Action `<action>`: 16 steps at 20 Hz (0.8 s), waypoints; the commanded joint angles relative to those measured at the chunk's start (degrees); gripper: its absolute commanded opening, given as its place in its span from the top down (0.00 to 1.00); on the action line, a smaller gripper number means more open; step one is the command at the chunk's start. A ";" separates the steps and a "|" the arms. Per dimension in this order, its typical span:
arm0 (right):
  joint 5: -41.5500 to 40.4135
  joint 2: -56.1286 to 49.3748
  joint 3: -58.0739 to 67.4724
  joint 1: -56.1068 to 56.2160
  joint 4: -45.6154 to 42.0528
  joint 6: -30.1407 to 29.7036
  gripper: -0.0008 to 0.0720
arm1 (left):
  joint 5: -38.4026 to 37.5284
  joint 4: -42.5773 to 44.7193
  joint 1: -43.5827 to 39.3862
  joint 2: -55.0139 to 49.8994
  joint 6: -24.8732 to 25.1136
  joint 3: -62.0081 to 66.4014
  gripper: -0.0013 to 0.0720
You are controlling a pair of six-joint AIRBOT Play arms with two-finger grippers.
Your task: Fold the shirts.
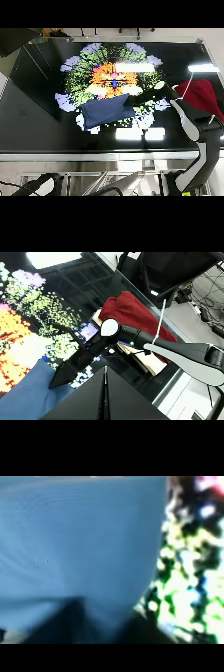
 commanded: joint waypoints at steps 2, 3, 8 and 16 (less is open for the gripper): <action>0.61 2.43 1.88 0.39 11.65 -7.34 0.96 | 0.09 0.02 0.04 0.04 0.00 -0.02 0.96; 0.46 3.82 3.58 -0.02 11.65 -7.34 0.96 | 0.07 0.02 0.04 0.04 0.00 -0.02 0.96; -1.07 7.08 20.98 -11.69 11.39 1.62 0.97 | 0.02 0.04 0.04 0.04 0.02 -0.02 0.96; -1.01 10.78 31.52 -36.41 9.66 22.77 0.96 | -0.07 0.04 0.04 0.04 0.02 -0.02 0.96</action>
